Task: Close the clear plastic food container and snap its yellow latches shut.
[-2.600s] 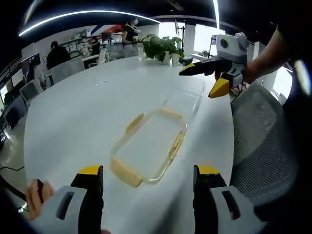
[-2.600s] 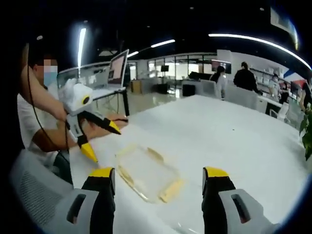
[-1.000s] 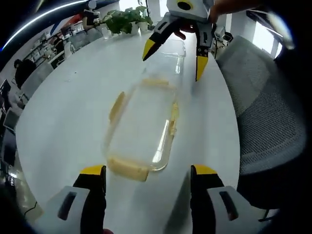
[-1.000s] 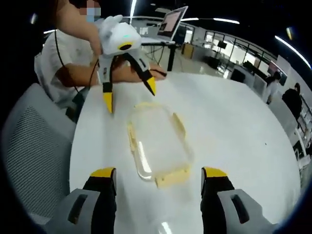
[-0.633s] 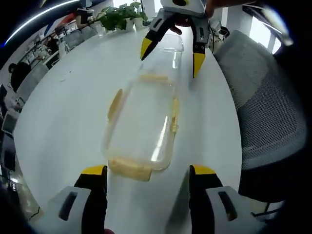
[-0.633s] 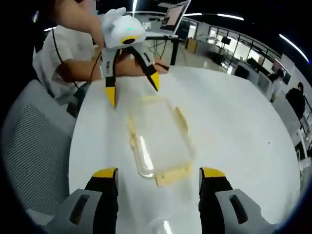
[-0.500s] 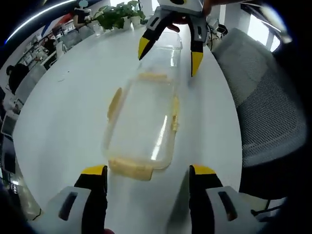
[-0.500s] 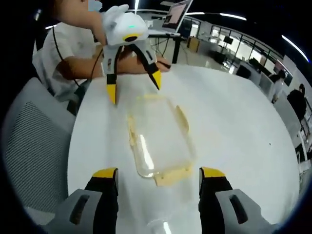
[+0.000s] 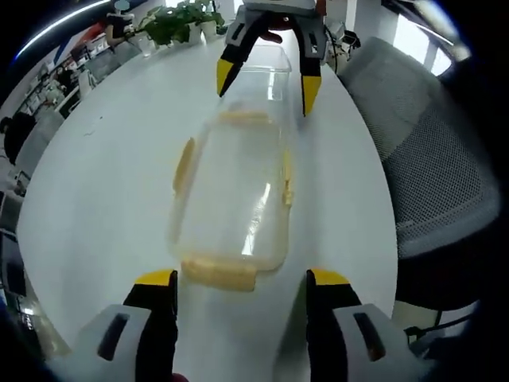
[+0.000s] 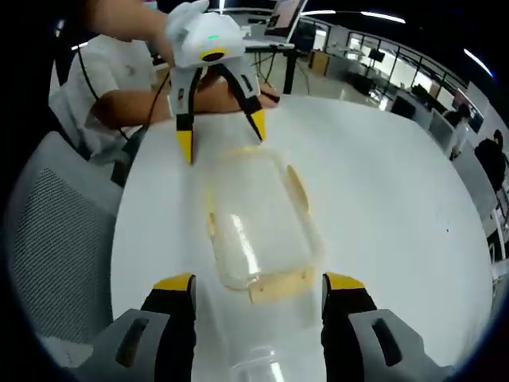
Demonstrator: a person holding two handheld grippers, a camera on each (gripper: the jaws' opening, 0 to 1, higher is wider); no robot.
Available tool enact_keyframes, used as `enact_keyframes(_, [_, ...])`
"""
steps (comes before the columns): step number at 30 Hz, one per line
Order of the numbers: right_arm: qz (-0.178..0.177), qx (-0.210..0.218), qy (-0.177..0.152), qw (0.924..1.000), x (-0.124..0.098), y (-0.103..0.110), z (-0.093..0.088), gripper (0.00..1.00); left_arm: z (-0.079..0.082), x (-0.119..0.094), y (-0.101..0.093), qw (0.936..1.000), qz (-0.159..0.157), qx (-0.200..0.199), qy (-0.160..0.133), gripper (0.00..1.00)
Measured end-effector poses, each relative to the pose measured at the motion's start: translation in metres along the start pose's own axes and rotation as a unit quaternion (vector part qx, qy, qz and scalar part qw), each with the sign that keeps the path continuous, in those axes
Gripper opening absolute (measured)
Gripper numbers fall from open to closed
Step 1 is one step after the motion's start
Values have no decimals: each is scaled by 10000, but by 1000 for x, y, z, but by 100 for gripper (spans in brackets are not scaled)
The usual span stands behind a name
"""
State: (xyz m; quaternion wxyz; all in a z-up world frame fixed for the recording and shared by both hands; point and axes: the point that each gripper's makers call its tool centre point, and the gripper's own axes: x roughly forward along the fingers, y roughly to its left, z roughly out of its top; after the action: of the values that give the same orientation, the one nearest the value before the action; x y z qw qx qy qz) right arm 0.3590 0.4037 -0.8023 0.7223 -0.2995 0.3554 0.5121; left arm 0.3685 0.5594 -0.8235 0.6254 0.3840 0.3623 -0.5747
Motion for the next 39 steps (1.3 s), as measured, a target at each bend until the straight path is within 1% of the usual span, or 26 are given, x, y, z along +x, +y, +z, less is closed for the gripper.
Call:
enact_keyframes(2, [28,-2,54,10000,0,0,0,57,1,0,0,10000,-33,26,-3,64])
enact_keyframes(4, [29,-8,68,10000,1,-1,0,58,0,1,0,10000,-60,56,34,64])
enact_keyframes(7, [63,-130,235,9996,3,-3,-5,57,-2,4,2,9999,-80,73,85,64])
enact_keyframes(12, [141,-320,411,9985,8,-6,-8,56,-3,5,1,9997,-150,116,140,64])
enact_keyframes(17, [212,-423,499,9976,11,-11,-7,55,-4,7,5,9996,-190,132,191,64])
enact_keyframes(19, [240,-398,528,9975,12,-13,-8,55,-5,8,6,9995,-204,139,202,64])
enact_keyframes(22, [314,-493,647,9962,14,-14,-13,54,-5,8,7,9993,-237,174,242,64])
enact_keyframes(26, [484,-547,810,9940,18,-10,-19,53,-7,9,7,9991,-265,172,275,64])
enact_keyframes(31, [517,-581,844,9934,20,-10,-20,52,-5,10,8,9992,-286,148,243,63])
enact_keyframes(35, [521,-648,889,9926,23,-11,-21,49,-3,12,8,9992,-318,127,216,62])
enact_keyframes(37, [522,-642,824,9932,23,-12,-18,48,-2,12,8,9992,-326,123,195,62])
enact_keyframes(39, [550,-686,858,9924,24,-12,-19,46,-1,12,9,9992,-327,118,184,61])
